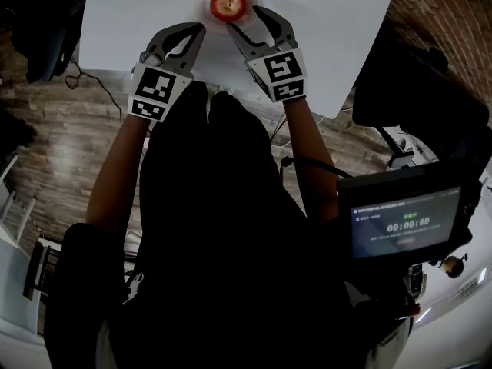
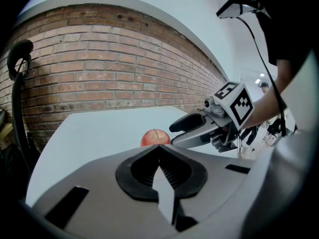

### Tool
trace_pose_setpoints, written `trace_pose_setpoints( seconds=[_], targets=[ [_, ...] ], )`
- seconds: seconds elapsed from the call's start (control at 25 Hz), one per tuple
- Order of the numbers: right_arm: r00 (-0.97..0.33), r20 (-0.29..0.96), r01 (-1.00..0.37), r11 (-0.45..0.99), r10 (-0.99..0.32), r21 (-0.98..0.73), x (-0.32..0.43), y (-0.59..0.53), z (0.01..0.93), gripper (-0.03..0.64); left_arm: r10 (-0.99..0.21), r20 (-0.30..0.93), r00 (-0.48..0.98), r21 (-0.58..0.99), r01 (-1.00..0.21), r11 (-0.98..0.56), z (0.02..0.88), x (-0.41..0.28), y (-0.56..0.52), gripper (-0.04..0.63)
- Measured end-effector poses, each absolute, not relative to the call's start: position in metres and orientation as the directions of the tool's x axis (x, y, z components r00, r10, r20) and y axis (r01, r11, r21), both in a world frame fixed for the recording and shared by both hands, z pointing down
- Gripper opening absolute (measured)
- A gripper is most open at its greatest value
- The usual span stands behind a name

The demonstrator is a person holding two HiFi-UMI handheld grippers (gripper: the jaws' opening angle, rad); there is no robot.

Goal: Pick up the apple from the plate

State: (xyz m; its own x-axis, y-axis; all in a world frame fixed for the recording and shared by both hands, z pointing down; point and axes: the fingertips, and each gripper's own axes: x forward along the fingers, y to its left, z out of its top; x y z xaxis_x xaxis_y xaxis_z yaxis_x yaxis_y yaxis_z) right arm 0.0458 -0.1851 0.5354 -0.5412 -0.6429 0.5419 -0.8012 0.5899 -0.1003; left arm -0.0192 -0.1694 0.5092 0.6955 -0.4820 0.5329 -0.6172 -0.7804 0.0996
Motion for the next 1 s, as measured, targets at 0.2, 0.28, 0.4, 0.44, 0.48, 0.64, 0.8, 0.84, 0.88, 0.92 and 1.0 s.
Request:
trace_pose_setpoints(
  seconds=[0.2,0.28,0.4,0.44,0.48,0.64,0.8,0.84,0.88,0.92,1.0],
  targets=[
    [-0.541,0.542,-0.803,0.587,-0.643,-0.105,0.045,-0.188,0.536,0.269,-0.485,0.536,0.691,0.098,-0.621,-0.777,0.508,-0.023,-0.169,0.006],
    [-0.541,0.545,-0.802,0.587,-0.64,-0.107,0.044,-0.189,0.537,0.282,-0.486,0.537,0.689,0.097,-0.623,-0.776,0.508,-0.025,-0.169,0.006],
    [-0.544,0.551,-0.797,0.595,-0.632,-0.104,0.043,-0.188,0.538,0.298,-0.489,0.538,0.687,0.095,-0.626,-0.774,0.508,-0.026,-0.169,0.006],
    [-0.545,0.553,-0.796,0.597,-0.63,-0.104,0.043,-0.187,0.538,0.302,-0.49,0.538,0.686,0.094,-0.626,-0.774,0.507,-0.026,-0.168,0.006],
    [-0.546,0.554,-0.795,0.597,-0.629,-0.105,0.043,-0.187,0.539,0.305,-0.491,0.538,0.686,0.094,-0.627,-0.773,0.507,-0.026,-0.168,0.006],
    [-0.543,0.572,-0.794,0.598,-0.615,-0.11,0.027,-0.197,0.554,0.336,-0.488,0.542,0.684,0.106,-0.632,-0.768,0.519,-0.042,-0.179,0.006],
    [-0.538,0.588,-0.79,0.604,-0.604,-0.102,0.018,-0.203,0.565,0.337,-0.487,0.544,0.683,0.115,-0.636,-0.763,0.526,-0.051,-0.184,0.006],
    [-0.535,0.59,-0.789,0.606,-0.604,-0.095,0.019,-0.203,0.565,0.337,-0.489,0.544,0.682,0.114,-0.637,-0.762,0.525,-0.051,-0.184,0.006],
    [-0.532,0.593,-0.789,0.608,-0.605,-0.088,0.02,-0.202,0.565,0.346,-0.49,0.544,0.681,0.113,-0.639,-0.761,0.524,-0.051,-0.183,0.006],
    [-0.528,0.595,-0.79,0.607,-0.606,-0.082,0.021,-0.202,0.566,0.367,-0.492,0.544,0.68,0.113,-0.64,-0.76,0.524,-0.051,-0.182,0.006],
    [-0.521,0.598,-0.793,0.605,-0.609,-0.075,0.022,-0.203,0.567,0.396,-0.494,0.546,0.677,0.112,-0.643,-0.757,0.524,-0.051,-0.182,0.006]
  ],
)
